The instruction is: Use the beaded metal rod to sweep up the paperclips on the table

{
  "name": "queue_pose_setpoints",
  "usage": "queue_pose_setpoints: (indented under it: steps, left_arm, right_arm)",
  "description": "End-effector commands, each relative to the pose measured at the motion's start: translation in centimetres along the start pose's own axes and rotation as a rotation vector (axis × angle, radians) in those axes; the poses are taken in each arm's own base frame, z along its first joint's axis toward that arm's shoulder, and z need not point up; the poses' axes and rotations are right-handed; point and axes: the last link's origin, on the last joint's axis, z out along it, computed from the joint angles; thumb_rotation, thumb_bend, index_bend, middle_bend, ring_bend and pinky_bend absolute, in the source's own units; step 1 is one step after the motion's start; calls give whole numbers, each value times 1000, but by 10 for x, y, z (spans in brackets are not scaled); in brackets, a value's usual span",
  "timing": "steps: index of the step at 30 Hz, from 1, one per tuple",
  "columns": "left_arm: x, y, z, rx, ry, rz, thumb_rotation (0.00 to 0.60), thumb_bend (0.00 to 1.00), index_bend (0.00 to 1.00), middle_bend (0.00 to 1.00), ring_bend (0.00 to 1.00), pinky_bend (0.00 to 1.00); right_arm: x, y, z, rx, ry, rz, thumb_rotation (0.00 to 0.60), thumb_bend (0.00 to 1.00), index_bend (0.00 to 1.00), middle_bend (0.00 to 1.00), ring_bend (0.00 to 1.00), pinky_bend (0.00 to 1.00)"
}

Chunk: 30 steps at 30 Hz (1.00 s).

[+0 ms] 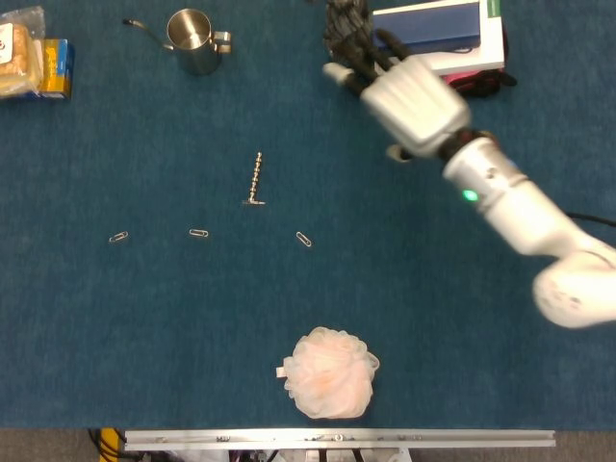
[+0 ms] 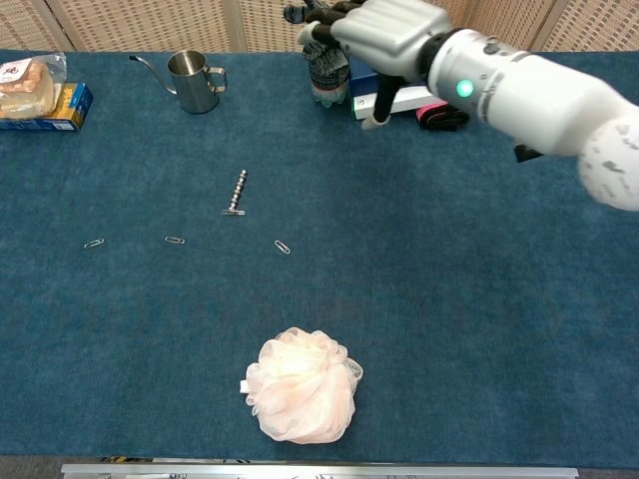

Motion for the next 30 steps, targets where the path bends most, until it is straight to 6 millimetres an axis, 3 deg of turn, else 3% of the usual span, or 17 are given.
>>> queue_pose_setpoints:
  steps: [1, 10, 16, 22, 30]
  left_arm:
    - [1, 16, 8, -35, -9, -11, 600, 136, 425, 263, 199, 341]
    - [-2, 60, 28, -144, -58, -38, 600, 136, 421, 237, 184, 325]
    - [-4, 89, 36, -192, -89, -58, 600, 137, 399, 186, 162, 309]
    - [-7, 109, 47, -213, -97, -71, 600, 136, 387, 162, 143, 273]
    - [-10, 136, 71, -183, -104, -119, 600, 136, 308, 10, 21, 120]
  right_arm:
    - [0, 23, -31, -46, 17, 0, 600, 0, 11, 34, 0, 62]
    - [3, 64, -100, -155, 59, 10, 600, 0, 22, 35, 0, 62]
    - [0, 87, -134, -231, 65, 24, 600, 0, 22, 35, 0, 62]
    - [-4, 105, -158, -291, 71, 42, 600, 0, 22, 35, 0, 62]
    - [-13, 128, -187, -385, 60, 80, 600, 0, 48, 35, 0, 62]
